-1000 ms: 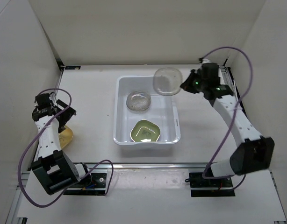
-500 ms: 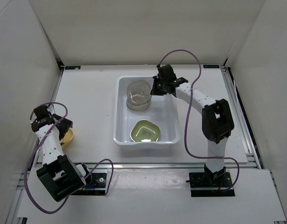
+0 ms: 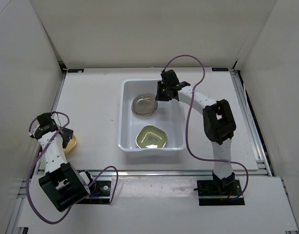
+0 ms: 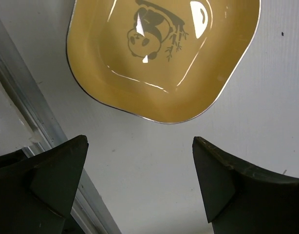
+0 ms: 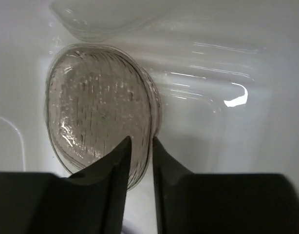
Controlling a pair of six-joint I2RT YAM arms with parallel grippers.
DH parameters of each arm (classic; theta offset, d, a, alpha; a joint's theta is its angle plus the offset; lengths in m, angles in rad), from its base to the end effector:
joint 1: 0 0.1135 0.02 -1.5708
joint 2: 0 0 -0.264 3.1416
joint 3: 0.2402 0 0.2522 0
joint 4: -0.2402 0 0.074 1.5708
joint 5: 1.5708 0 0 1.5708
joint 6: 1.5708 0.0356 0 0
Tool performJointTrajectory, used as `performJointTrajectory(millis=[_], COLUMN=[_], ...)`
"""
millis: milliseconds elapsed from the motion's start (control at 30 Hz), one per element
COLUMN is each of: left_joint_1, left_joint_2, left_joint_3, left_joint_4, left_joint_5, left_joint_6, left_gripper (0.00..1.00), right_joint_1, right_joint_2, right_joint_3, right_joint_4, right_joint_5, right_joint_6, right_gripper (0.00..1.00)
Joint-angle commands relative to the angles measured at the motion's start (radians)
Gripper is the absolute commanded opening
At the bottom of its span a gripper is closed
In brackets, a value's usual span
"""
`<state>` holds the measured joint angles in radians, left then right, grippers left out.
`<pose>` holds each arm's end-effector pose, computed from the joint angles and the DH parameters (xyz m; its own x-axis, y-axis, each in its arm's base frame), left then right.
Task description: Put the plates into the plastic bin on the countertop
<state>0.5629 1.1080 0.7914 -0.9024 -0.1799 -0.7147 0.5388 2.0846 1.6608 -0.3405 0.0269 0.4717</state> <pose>0.1583 0.1074 0.2281 -0.2214 -0.9021 -0.3704 -0.9563 0.2753 -0.0990 0.4098 0.2438 0.2215 -0.7546 0.0781 -0.6515 -0.1721 0.9345 0.3114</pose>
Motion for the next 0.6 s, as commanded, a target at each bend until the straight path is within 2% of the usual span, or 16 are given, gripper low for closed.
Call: performJointTrajectory(millis=[0,33,200,300,333,400,433,567], left_joint_1=[0.005,0.005,0.008,0.008,0.008,0.008,0.008,0.0], left_joint_2=[-0.022,-0.019,0.003,0.024,0.027,0.03,0.02,-0.046], left_joint_3=[0.0,-0.001,-0.021,-0.04,-0.055,-0.072,-0.078,-0.099], left_joint_4=[-0.038,-0.043,-0.018,0.0,0.006,0.013,0.007,0.013], left_joint_5=[-0.073,-0.082,-0.087,-0.092,-0.095,-0.104,-0.107,-0.15], left_joint_6=[-0.049,-0.066,-0.114,-0.134,-0.143,-0.169,-0.186,-0.304], left_gripper=[0.99,0.99,0.99,0.99,0.99,0.99,0.99,0.99], right_joint_1=[-0.002,-0.002,-0.002,0.001,0.001,0.001,0.001,-0.002], right_joint_2=[0.02,0.023,0.014,-0.026,-0.035,-0.078,-0.09,-0.146], right_joint_3=[0.063,0.063,0.063,0.074,0.077,0.076,0.076,0.063], right_joint_4=[0.018,0.015,-0.003,-0.015,-0.015,-0.015,-0.014,0.0], right_joint_5=[-0.056,-0.065,-0.113,-0.128,-0.13,-0.131,-0.136,-0.163], right_joint_6=[0.007,0.013,0.019,-0.011,-0.018,-0.039,-0.048,-0.079], right_gripper=[0.3,0.35,0.45,0.65,0.77,0.88,0.99,0.99])
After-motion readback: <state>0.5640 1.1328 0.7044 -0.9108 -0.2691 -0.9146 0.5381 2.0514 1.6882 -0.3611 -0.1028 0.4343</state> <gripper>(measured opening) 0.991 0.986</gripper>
